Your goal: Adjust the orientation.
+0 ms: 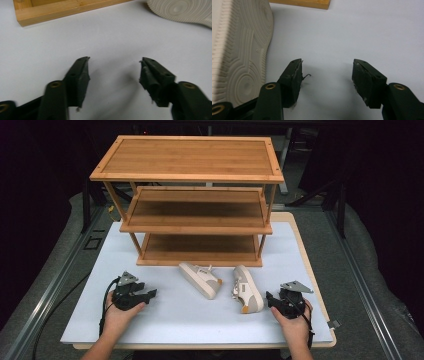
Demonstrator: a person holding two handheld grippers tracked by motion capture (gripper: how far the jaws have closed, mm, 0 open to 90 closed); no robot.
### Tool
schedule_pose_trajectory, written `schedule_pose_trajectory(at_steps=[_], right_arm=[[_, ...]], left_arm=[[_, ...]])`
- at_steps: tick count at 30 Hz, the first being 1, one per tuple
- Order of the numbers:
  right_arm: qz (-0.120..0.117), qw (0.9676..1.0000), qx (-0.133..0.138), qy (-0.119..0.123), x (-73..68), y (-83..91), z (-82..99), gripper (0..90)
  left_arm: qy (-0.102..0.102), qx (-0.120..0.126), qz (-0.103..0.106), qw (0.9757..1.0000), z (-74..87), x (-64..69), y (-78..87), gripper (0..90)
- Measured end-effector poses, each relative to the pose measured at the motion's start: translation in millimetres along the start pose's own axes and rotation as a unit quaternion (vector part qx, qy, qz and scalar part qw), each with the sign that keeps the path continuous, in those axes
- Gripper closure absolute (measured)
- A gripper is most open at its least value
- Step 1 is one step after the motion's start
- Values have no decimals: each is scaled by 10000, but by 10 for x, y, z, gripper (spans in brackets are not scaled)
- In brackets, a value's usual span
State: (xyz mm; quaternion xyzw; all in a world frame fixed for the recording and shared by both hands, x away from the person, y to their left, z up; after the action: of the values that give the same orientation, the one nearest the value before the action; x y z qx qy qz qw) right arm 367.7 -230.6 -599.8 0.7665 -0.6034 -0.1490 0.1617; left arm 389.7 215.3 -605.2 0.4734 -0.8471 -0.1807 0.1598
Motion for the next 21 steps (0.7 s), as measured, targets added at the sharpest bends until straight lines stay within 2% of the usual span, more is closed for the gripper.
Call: schedule_pose_trajectory(at_steps=[1,2,7,8,10,11,13,14,15,17,18,21], right_arm=[[0,10000,0,0,0,0,0,430],[3,10000,43,25,-1,16,-16,435],[-40,9997,250,-20,-21,91,-86,438],[-78,9995,298,-31,-42,113,-99,438],[-94,9995,296,-35,-51,121,-98,438],[-89,9995,303,-14,-56,129,-100,438],[-95,9995,308,2,-73,143,-105,438],[-107,9994,314,19,-84,152,-111,458],[-107,9994,314,19,-84,152,-111,458],[-105,9995,313,-3,-89,155,-113,469],[-107,9994,324,-4,-90,157,-115,482],[-133,9993,340,-20,-92,165,-118,494]], left_arm=[[99,21,31,9999,-5,-1,10,410],[136,12,42,9999,-7,-4,24,451],[1,123,-16,9999,-52,21,68,478],[18,225,-5,9997,-83,65,85,478],[32,231,15,9997,-94,89,94,506],[66,213,52,9997,-104,119,99,506],[-27,250,101,9996,-144,172,107,528],[-25,284,210,9994,-179,227,112,566],[-25,284,210,9994,-179,227,112,585],[60,322,370,9988,-227,307,115,594],[26,315,412,9987,-250,330,118,623],[69,361,461,9983,-329,398,116,656]])
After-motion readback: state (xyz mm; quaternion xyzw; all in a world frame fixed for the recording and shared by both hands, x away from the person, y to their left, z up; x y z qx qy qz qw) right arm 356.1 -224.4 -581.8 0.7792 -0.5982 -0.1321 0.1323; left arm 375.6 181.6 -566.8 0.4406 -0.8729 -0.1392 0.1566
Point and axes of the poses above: each handheld gripper's, and its own axes: y roughly backward along the jaws, z roughly out of its underside, x roughly to its right, the point moved 9 cm from there along -y, roughly forward along the jaws, and after that the axes turned 14 degrees about x, right-handed, at the moved point
